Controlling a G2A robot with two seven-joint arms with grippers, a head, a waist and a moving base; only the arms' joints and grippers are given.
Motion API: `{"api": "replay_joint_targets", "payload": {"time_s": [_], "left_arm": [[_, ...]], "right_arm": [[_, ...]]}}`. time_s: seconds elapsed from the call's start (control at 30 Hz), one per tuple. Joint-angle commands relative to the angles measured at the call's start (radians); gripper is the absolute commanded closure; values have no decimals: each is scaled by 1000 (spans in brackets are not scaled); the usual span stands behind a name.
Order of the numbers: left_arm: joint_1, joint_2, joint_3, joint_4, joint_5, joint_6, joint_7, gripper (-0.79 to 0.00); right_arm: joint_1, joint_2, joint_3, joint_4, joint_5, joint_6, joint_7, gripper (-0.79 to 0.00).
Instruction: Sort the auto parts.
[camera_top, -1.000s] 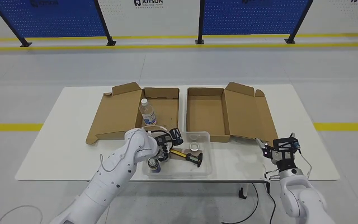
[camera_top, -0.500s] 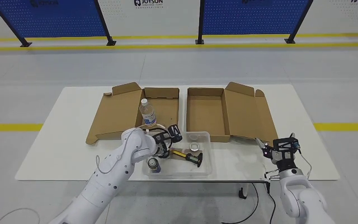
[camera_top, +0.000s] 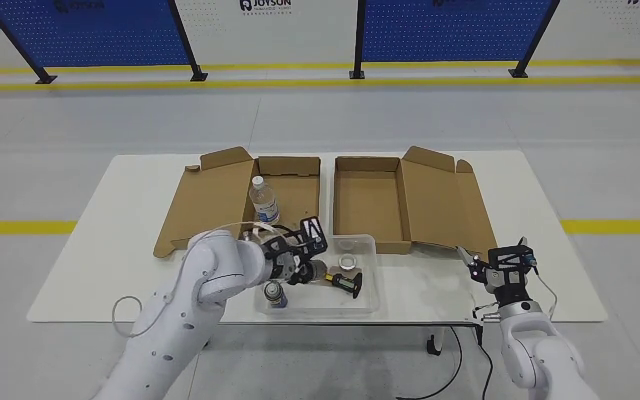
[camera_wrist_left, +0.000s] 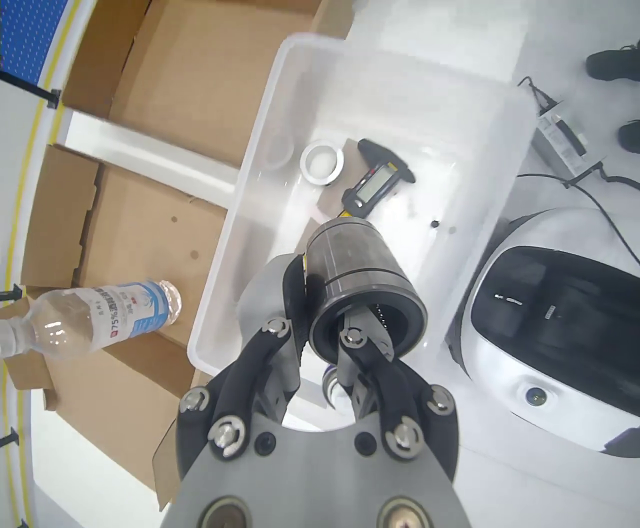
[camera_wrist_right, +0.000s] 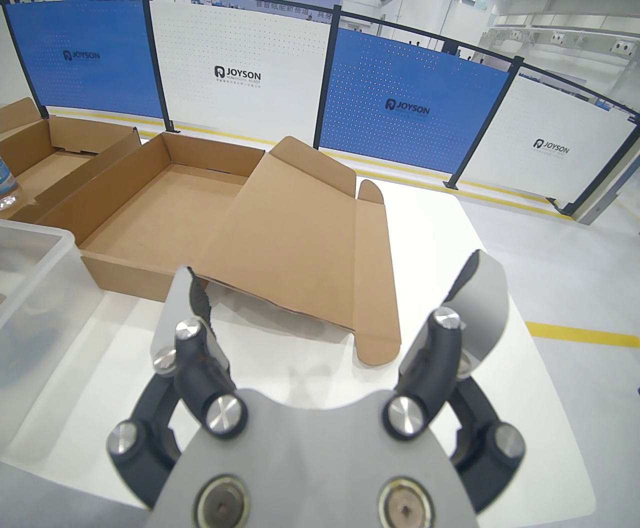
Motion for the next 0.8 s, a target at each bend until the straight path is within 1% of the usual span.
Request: {"api": "replay_joint_targets", "payload": {"time_s": [0.0, 0.07, 0.2, 0.33, 0.43, 0.53, 0.6, 0.67, 0.77], "left_arm": [[8, 17, 8, -26, -7, -17, 18, 0], [11, 33, 14, -38, -15, -27, 28, 0], [6, 61, 33, -49, 24, -30, 31, 0], [-3, 77, 31, -45, 6, -26, 27, 0], [-12, 83, 11, -48, -13, -9, 19, 0], [-20, 85, -22, -43, -17, 56, 45, 0], [-25, 85, -44, -35, -5, 125, 70, 0], [-34, 86, -59, -32, 51, 191, 87, 0], [-36, 83, -64, -16, 93, 275, 134, 0]], "right_arm": [[0, 0, 0, 0, 0, 0, 0, -785], [0, 0, 0, 0, 0, 0, 0, -785], [0, 0, 0, 0, 0, 0, 0, -785], [0, 0, 0, 0, 0, 0, 0, -785], [0, 0, 0, 0, 0, 0, 0, -785], [0, 0, 0, 0, 0, 0, 0, -785], [0, 0, 0, 0, 0, 0, 0, -785], [0, 0, 0, 0, 0, 0, 0, -785], [0, 0, 0, 0, 0, 0, 0, -785]]}}
